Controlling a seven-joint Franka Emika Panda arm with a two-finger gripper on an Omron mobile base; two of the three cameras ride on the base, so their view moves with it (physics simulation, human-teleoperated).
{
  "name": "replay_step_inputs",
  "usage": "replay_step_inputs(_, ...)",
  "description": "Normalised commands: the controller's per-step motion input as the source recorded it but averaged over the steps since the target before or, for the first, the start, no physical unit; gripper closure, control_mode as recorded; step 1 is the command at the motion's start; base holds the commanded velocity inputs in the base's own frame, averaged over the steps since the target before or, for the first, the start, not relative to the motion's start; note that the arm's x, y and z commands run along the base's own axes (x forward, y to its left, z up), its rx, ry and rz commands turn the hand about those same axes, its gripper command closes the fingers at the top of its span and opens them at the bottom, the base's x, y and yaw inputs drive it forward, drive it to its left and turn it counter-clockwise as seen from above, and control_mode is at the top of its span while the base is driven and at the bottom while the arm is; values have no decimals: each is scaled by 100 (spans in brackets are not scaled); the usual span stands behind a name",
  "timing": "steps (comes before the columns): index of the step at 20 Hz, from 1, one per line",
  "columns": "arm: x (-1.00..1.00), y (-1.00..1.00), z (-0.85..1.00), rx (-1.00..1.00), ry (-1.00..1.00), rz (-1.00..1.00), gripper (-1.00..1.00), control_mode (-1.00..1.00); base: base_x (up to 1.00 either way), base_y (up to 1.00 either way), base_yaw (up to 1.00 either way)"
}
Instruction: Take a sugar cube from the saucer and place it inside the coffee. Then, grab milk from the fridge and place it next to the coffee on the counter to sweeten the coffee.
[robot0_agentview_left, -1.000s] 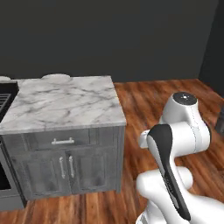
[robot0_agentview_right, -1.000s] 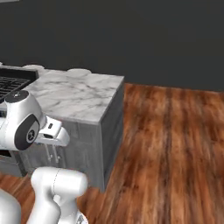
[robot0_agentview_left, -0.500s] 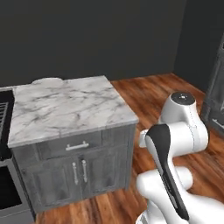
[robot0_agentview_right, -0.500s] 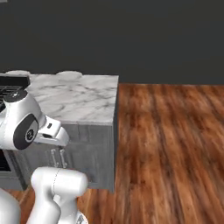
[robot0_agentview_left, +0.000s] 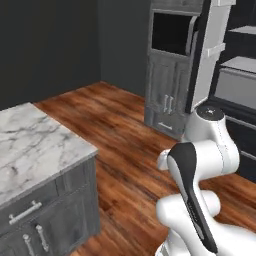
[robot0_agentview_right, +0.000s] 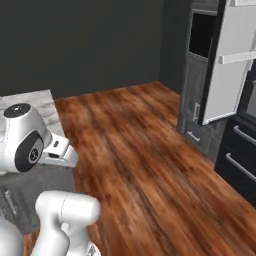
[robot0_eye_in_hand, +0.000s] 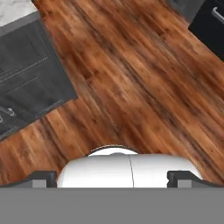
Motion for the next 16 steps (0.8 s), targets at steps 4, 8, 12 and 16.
replay_step_inputs(4,0,0,0,0,0,0,-100,100,84,-4,-70)
replay_step_inputs(8,0,0,0,0,0,0,-100,100,99,-40,-59)
replay_step_inputs(12,0,0,0,0,0,0,-100,100,100,-38,-49)
replay_step_inputs(16,0,0,0,0,0,0,-100,100,99,-3,-43)
